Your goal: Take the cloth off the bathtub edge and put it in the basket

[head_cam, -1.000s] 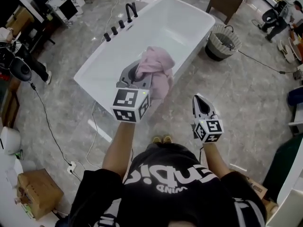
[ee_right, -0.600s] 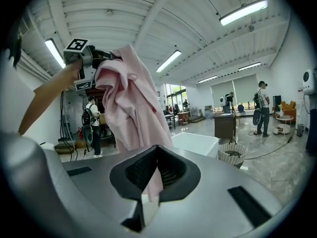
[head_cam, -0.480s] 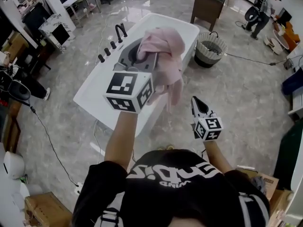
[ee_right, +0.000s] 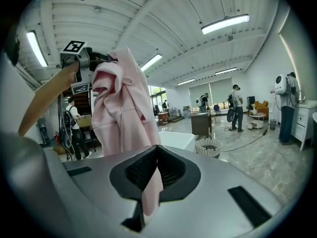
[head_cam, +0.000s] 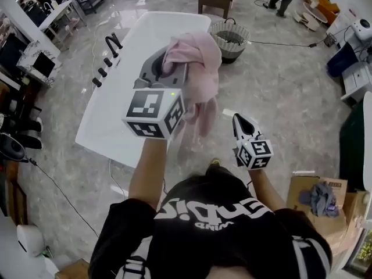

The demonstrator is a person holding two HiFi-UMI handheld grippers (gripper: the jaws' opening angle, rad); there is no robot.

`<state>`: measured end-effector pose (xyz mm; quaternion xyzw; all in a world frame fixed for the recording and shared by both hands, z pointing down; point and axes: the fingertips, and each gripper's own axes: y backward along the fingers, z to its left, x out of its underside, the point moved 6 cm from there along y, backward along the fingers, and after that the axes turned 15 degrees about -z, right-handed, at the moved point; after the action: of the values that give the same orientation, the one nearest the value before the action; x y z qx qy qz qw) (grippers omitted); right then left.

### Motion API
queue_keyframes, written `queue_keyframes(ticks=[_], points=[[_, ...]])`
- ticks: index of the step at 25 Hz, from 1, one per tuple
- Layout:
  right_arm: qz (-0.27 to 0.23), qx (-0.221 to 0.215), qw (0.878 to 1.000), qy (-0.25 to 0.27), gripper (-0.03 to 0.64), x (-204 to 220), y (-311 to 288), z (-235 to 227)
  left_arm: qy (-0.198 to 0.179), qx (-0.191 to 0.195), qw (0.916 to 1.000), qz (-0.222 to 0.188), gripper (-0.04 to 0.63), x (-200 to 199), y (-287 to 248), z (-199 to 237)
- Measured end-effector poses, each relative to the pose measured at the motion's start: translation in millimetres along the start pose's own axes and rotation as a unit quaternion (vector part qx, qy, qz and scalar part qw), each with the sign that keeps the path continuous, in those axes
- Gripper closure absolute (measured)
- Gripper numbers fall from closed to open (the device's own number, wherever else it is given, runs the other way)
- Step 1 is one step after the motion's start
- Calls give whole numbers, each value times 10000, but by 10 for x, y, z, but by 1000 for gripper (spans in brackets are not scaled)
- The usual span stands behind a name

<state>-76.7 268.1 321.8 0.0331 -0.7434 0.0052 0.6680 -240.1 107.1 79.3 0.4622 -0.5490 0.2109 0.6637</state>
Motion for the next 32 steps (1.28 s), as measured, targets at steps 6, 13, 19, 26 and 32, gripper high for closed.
queue_keyframes(ticks=[6, 13, 19, 26, 32], points=[[-6, 483, 9988, -80, 603, 14, -72, -335, 119, 299, 9995, 16, 549, 237, -418, -102], [-28, 746, 9972, -97, 603, 39, -577, -913, 181, 509, 9985, 93, 549, 678, -1140, -78], [-48, 755, 9969, -199, 603, -35, -1254, -1629, 172, 586, 9981, 109, 549, 1037, -2104, -1], [-144, 827, 9964, -65, 603, -303, -1968, -2748, 220, 473, 9986, 45, 549, 1457, -3315, 95], [-147, 963, 9952, -22, 603, -373, -2503, -3507, 275, 258, 9993, -84, 549, 1779, -4142, 287]])
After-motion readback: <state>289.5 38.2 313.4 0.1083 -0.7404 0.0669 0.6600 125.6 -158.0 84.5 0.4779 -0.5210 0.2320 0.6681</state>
